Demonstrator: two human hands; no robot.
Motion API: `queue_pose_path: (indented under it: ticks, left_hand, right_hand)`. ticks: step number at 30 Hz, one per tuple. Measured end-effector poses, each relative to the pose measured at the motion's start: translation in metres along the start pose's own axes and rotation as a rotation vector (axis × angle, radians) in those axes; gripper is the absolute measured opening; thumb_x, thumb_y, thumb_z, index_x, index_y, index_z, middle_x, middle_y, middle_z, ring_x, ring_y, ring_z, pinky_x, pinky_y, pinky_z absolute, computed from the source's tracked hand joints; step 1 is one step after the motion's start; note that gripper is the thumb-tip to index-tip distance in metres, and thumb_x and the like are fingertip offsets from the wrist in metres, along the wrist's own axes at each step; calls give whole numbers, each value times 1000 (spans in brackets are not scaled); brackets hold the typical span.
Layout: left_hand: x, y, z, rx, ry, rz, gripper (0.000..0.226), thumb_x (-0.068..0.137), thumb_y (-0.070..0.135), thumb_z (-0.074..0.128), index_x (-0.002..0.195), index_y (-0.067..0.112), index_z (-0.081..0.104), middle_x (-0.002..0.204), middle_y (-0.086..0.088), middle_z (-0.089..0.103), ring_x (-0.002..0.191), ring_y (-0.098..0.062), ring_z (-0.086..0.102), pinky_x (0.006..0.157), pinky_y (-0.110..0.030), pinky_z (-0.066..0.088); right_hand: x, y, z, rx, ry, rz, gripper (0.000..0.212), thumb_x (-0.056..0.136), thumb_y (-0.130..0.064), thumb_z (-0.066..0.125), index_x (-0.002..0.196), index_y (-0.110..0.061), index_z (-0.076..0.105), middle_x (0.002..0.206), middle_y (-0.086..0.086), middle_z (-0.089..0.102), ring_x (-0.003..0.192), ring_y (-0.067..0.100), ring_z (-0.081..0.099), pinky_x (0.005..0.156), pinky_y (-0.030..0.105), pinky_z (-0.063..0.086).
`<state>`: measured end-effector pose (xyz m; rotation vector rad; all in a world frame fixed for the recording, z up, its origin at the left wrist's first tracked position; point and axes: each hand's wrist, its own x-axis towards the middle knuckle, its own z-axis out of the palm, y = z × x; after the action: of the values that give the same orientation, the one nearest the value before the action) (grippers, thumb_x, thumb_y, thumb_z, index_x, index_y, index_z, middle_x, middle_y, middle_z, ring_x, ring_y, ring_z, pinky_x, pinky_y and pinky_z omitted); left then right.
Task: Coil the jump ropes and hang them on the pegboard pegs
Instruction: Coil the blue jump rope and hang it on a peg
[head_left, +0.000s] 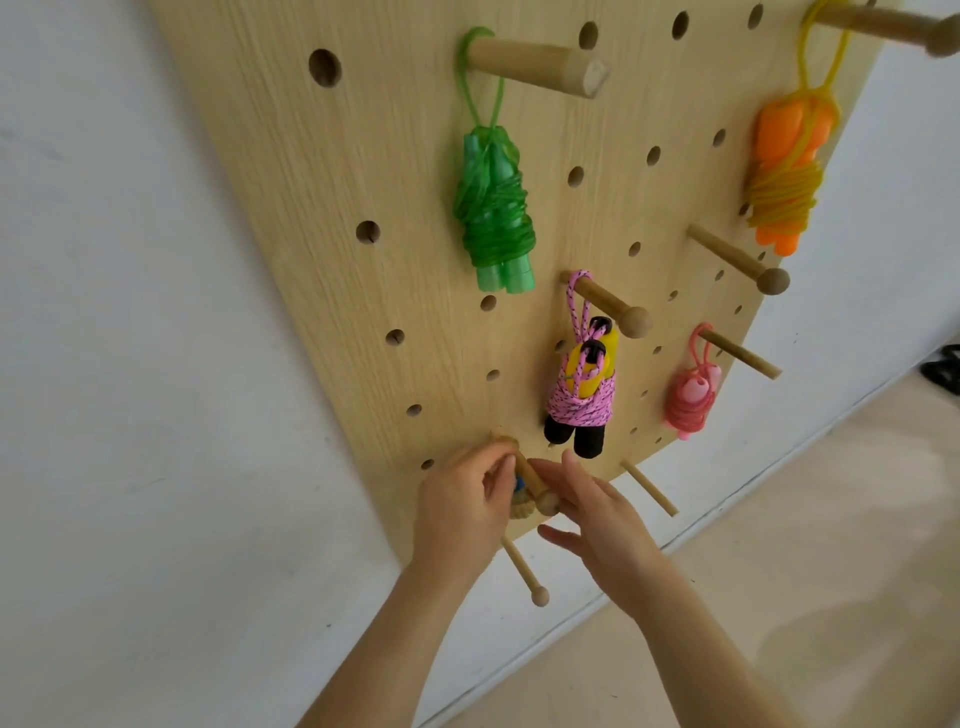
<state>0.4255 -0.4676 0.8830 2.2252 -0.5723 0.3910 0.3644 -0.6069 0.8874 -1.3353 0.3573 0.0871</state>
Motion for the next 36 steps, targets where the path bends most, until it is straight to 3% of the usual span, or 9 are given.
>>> queue_pose_path:
  ticks: [3, 6, 11, 16, 19, 25, 29, 32, 36]
  left_hand:
    - [-6, 7, 8, 7, -177, -79, 45, 98, 38, 44, 140, 22, 46, 132, 8, 52, 119, -6, 48, 92, -17, 41]
    - [-3, 9, 7, -55, -243, -184, 61, 94, 50, 45, 148, 24, 31, 145, 7, 36, 129, -7, 40, 100, -23, 40]
    - [-15, 14, -1, -188, -307, -254, 68, 76, 56, 69, 136, 33, 45, 125, 18, 51, 116, 2, 50, 91, -20, 47]
    - [-35, 29, 10, -209, -132, -316, 54, 80, 32, 74, 131, 31, 55, 106, 16, 66, 98, 1, 61, 88, -22, 52]
    - [-34, 39, 9, -100, -117, -255, 44, 87, 26, 67, 131, 24, 56, 105, 14, 63, 98, 1, 58, 87, -18, 49]
    - [-31, 51, 9, -1, -147, -276, 33, 88, 25, 61, 120, 18, 59, 104, 4, 64, 96, -9, 58, 86, -36, 51]
    - [-45, 62, -3, -6, -100, -352, 42, 92, 21, 59, 133, 25, 51, 117, 8, 59, 101, -3, 55, 88, -23, 48]
    - [-80, 71, -24, -100, 47, -443, 26, 95, 21, 56, 118, 26, 65, 107, 16, 65, 92, 3, 59, 80, -13, 49]
    - [-145, 70, -62, -205, 161, -620, 22, 93, 12, 57, 94, 29, 71, 80, 13, 72, 72, 0, 64, 70, -15, 50]
  right_hand:
    - [7, -4, 2, 75, -105, 43, 53, 91, -61, 43, 125, -25, 64, 114, 1, 68, 111, 8, 63, 100, 43, 49]
    - [11, -12, 7, 78, -125, 53, 49, 94, -55, 46, 125, -23, 64, 87, -1, 59, 88, 5, 64, 97, 43, 52]
    - [-5, -22, -6, -319, -114, 44, 28, 96, -43, 52, 112, -26, 68, 94, 2, 69, 87, 8, 63, 76, 25, 51]
    - [-13, -13, -14, -228, -145, -104, 26, 98, -10, 52, 90, -13, 77, 73, 9, 63, 70, 17, 58, 75, 29, 54]
    - [-10, -6, -13, -172, -124, -160, 24, 97, -6, 54, 95, -11, 77, 75, 9, 73, 72, 16, 67, 71, 24, 57]
    - [-7, 5, -13, -121, -68, -161, 22, 96, -5, 54, 94, -12, 75, 79, 13, 74, 70, 16, 68, 69, 24, 58]
    - [2, -5, -18, -299, -116, -131, 20, 95, -11, 59, 110, -6, 70, 79, 6, 71, 66, 15, 63, 68, 27, 55]
    - [2, -16, -19, -922, 56, -441, 33, 88, -20, 67, 120, -13, 63, 102, 11, 65, 89, 26, 59, 78, 37, 49]
    - [-32, -19, 1, -1132, 105, -979, 35, 81, -4, 66, 116, -6, 64, 105, 15, 61, 86, 35, 56, 70, 42, 50]
